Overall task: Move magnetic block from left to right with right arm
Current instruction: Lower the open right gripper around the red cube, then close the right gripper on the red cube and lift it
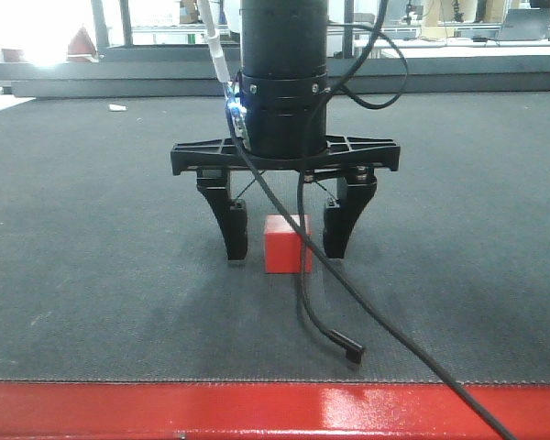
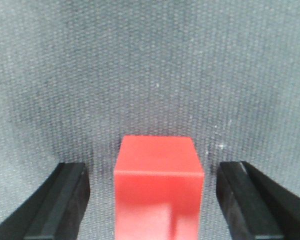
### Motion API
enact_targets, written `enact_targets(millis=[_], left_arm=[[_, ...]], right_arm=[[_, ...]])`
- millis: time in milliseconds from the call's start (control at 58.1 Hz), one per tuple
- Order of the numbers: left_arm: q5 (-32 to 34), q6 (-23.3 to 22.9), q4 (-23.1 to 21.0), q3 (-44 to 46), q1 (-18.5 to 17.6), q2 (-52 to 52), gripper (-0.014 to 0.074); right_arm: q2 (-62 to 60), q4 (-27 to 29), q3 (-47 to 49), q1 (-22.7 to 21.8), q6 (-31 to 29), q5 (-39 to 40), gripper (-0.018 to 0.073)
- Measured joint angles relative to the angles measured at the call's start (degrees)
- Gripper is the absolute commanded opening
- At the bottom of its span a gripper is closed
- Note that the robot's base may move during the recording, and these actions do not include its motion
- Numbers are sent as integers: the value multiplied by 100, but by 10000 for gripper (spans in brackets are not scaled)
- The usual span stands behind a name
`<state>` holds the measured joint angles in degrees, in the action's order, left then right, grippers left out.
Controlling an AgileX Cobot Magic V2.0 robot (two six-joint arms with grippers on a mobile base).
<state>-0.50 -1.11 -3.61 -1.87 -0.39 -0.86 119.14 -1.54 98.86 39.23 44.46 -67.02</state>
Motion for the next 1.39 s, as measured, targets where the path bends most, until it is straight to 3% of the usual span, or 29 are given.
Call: enact_targets(millis=[207, 396, 499, 895, 1119, 1395], left_arm=[[0, 0, 0, 0, 0, 0, -117], [0, 0, 0, 0, 0, 0, -117], [0, 0, 0, 0, 0, 0, -117], [0, 0, 0, 0, 0, 0, -117], [0, 0, 0, 0, 0, 0, -117], [0, 0, 0, 0, 0, 0, -117]], right_arm=[[0, -13, 0, 0, 0, 0, 588], [0, -17, 0, 0, 0, 0, 270], [0, -17, 0, 0, 9, 0, 193], [-401, -58, 0, 0, -2, -178, 187], [-1068, -210, -368, -57, -343, -229, 187], [-2249, -248, -1685, -699, -1139, 320, 180]])
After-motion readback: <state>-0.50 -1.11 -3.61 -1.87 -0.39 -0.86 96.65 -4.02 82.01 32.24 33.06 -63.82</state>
